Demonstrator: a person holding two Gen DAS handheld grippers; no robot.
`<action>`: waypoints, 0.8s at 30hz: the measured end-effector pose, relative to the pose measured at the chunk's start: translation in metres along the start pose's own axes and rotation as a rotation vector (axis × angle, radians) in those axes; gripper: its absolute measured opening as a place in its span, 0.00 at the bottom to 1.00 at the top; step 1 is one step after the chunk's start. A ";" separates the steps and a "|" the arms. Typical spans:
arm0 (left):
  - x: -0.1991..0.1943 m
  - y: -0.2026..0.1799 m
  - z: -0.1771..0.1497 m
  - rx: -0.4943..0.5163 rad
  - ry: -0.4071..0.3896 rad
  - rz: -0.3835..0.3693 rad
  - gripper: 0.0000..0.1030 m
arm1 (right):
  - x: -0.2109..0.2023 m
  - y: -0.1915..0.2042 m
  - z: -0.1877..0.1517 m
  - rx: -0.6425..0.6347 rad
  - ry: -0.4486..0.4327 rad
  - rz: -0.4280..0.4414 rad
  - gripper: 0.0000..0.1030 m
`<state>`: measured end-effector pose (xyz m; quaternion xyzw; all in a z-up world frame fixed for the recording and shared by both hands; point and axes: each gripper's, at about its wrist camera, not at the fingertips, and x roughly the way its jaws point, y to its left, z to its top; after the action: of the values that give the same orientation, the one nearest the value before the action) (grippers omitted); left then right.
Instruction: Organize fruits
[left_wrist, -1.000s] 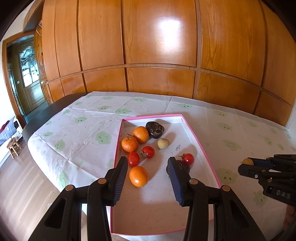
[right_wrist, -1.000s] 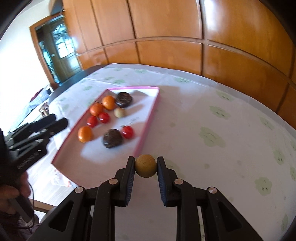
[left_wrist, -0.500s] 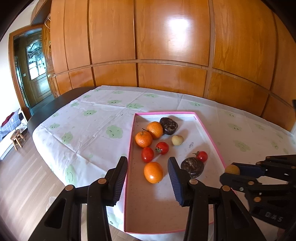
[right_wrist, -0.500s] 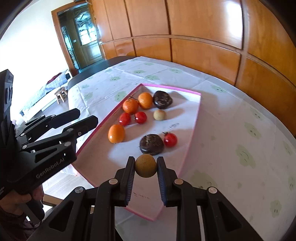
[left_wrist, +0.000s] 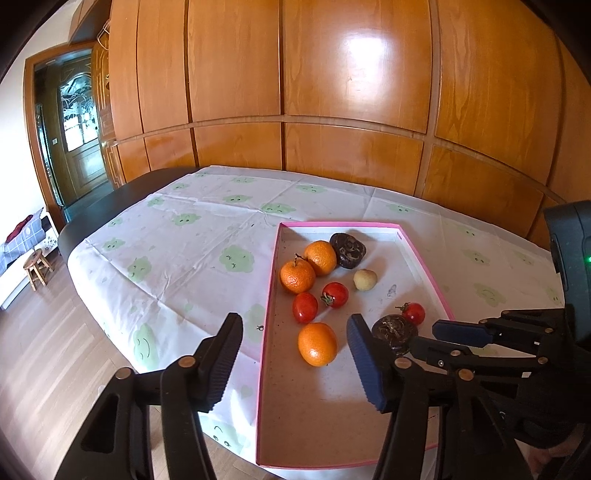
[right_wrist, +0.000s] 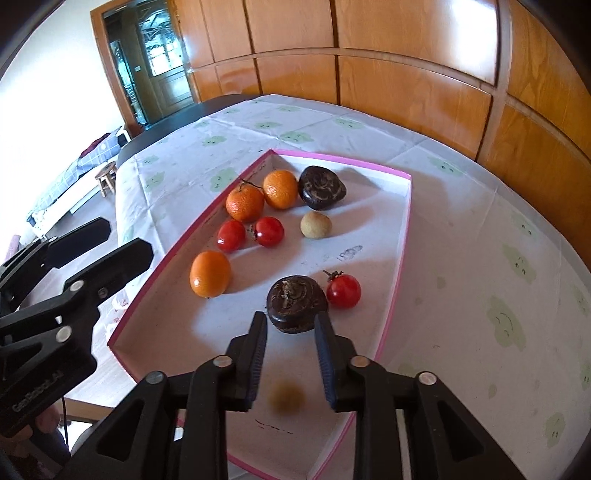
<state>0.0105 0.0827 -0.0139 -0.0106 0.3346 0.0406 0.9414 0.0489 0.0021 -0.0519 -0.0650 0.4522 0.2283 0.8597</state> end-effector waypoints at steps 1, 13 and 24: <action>0.000 0.000 0.000 0.000 -0.001 0.000 0.61 | -0.001 -0.001 -0.001 0.008 -0.006 0.000 0.27; -0.010 -0.015 -0.001 0.012 -0.021 -0.033 0.91 | -0.049 -0.016 -0.016 0.149 -0.143 -0.090 0.32; -0.018 -0.027 -0.007 0.022 -0.008 -0.035 1.00 | -0.070 -0.022 -0.041 0.210 -0.181 -0.188 0.33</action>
<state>-0.0058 0.0537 -0.0077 -0.0059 0.3310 0.0203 0.9434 -0.0057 -0.0540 -0.0220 0.0042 0.3862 0.1034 0.9166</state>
